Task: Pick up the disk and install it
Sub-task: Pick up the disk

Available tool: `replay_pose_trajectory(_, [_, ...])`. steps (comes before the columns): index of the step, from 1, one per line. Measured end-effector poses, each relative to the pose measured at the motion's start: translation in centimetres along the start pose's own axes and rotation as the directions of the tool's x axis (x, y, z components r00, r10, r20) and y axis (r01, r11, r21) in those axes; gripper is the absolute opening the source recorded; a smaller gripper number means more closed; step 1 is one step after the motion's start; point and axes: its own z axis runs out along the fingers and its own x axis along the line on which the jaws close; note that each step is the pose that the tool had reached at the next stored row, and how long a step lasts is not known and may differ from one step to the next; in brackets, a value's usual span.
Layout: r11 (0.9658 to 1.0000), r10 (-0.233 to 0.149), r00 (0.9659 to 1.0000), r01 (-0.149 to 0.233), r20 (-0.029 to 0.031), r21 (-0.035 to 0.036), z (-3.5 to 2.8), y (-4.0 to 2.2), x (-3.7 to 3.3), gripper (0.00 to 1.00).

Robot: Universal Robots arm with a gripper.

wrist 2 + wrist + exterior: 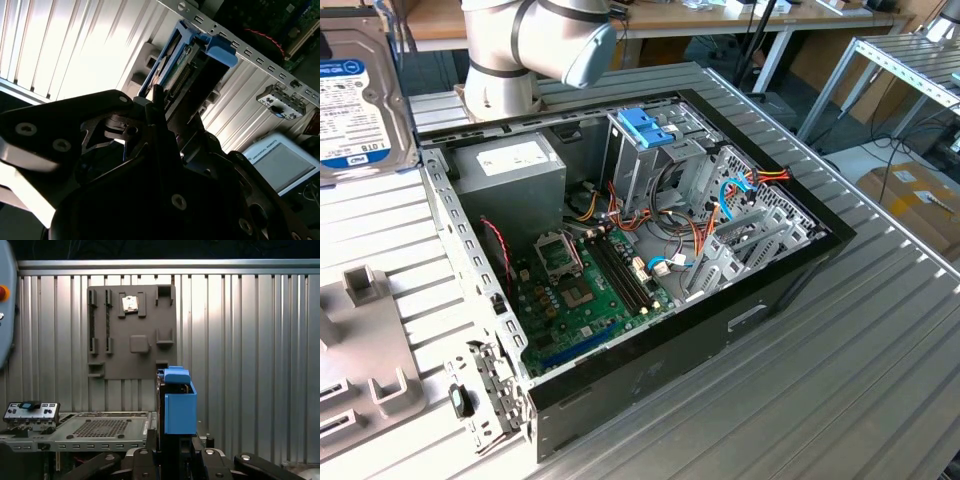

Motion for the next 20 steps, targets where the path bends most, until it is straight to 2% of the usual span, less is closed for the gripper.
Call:
replay_pose_trajectory(5, [1.0, 0.0, 1.0, 0.0, 0.0, 0.0, 0.01, -1.16, -0.06, 0.35])
replay_pose_trajectory(15, [1.0, 0.0, 1.0, 0.0, 0.0, 0.0, 0.01, -1.35, -0.08, 0.35])
replay_pose_trajectory(20, [1.0, 0.0, 1.0, 0.0, 0.0, 0.0, 0.01, -2.28, -0.08, 0.35])
